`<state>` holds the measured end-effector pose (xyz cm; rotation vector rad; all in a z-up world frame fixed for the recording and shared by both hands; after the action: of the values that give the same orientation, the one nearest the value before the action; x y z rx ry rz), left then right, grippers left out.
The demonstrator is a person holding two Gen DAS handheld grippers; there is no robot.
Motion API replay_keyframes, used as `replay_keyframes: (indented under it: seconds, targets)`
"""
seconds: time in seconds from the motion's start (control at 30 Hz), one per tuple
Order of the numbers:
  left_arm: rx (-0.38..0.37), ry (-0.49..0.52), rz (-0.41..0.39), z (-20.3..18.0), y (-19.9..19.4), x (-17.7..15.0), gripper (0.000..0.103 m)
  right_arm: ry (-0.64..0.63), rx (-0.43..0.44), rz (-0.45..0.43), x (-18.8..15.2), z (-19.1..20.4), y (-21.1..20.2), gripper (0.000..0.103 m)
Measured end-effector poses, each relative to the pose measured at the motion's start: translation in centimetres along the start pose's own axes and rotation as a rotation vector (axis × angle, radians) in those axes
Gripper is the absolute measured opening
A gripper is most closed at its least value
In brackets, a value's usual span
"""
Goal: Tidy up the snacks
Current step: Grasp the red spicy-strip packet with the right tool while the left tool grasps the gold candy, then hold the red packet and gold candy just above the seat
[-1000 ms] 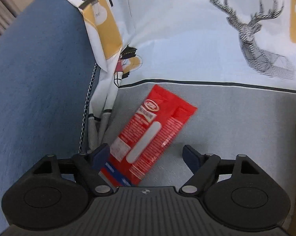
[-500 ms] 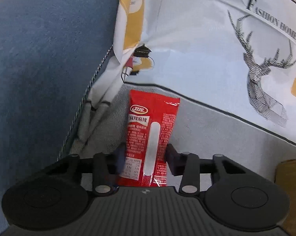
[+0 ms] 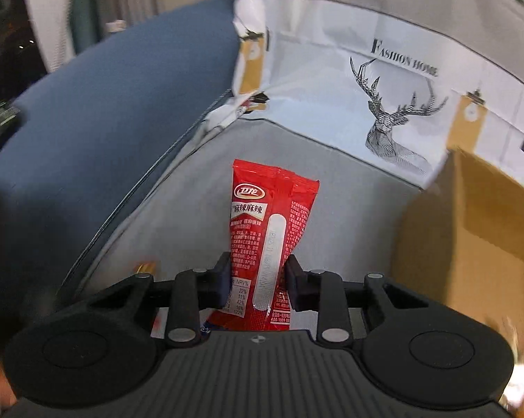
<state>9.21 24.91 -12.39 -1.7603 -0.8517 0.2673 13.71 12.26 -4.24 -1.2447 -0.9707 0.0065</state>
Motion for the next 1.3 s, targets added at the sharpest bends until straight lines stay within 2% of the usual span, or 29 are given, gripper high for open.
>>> replay_keyframes:
  seconds: [0.1,0.2,0.27,0.3,0.37,0.5,0.57,0.63,0.7,0.77,0.83,0.9,1.1,1.17,1.23,1.3]
  targets:
    - [-0.089,0.066,0.001,-1.1,-0.3,-0.8,0.018,0.026,0.035,-0.037,-3.9,1.2,-3.9,0.033]
    - [-0.144,0.187,-0.078,-2.4,-2.0,-2.2,0.018,0.029,0.064,-0.058,-8.1,2.9,-6.3,0.033]
    - [-0.157,0.224,-0.132,-2.5,-3.0,-3.6,0.015,0.021,0.055,-0.059,-10.5,3.6,-6.5,0.033]
    - [-0.166,0.224,-0.156,-2.3,-3.4,-4.3,0.005,0.031,0.061,-0.056,-11.5,3.7,-6.2,0.033]
    - [-0.190,0.213,-0.180,-2.0,-3.8,-5.5,0.005,0.040,0.052,-0.060,-13.0,4.0,-5.7,0.033]
    - [-0.153,0.245,-0.230,-1.5,-3.6,-6.7,0.005,0.042,0.056,-0.070,-15.2,4.1,-4.2,0.033]
    - [-0.138,0.244,-0.256,-1.6,-3.6,-6.4,0.006,0.044,0.037,-0.059,-15.6,4.0,-3.0,0.033]
    - [-0.156,0.232,-0.280,-1.6,-3.9,-6.3,0.016,0.060,0.043,-0.052,-15.7,3.9,-1.8,0.034]
    - [-0.168,0.248,-0.283,-2.0,-3.9,-6.4,0.019,0.090,0.003,-0.041,-15.7,3.5,-1.0,0.039]
    - [-0.134,0.297,-0.271,-2.6,-3.3,-6.8,0.020,0.111,0.004,-0.038,-15.8,3.3,-0.6,0.041]
    - [-0.097,0.345,-0.277,-3.3,-2.7,-7.2,0.025,0.105,0.008,-0.050,-15.7,3.3,-0.8,0.048]
    - [-0.075,0.381,-0.276,-3.8,-2.1,-7.6,0.027,0.093,0.009,-0.061,-15.5,3.4,-1.1,0.063]
    - [0.001,0.467,-0.267,-4.6,-0.6,-8.6,0.028,0.038,0.016,-0.003,-16.4,4.2,-0.5,0.067]
    - [0.019,0.479,-0.269,-4.6,-0.4,-8.7,0.024,0.002,0.004,-0.009,-16.3,4.6,-0.5,0.067]
    - [0.021,0.480,-0.271,-4.5,-0.5,-8.8,0.021,0.004,0.000,-0.016,-16.4,4.6,-0.6,0.062]
    - [0.021,0.477,-0.276,-4.5,-0.7,-8.7,0.019,0.013,-0.009,-0.026,-16.4,4.4,-0.7,0.047]
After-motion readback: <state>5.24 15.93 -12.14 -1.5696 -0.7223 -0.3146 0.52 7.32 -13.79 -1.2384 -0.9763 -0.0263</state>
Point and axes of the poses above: each gripper's, at about its wrist camera, not at the fingertips, and y roughly the way its jaws point, z to its left, x to its top, the point moved 6 cm from there along y, roughly the way its jaws point, and after that the axes turned 2 degrees about -y, right-handed, at the moved point
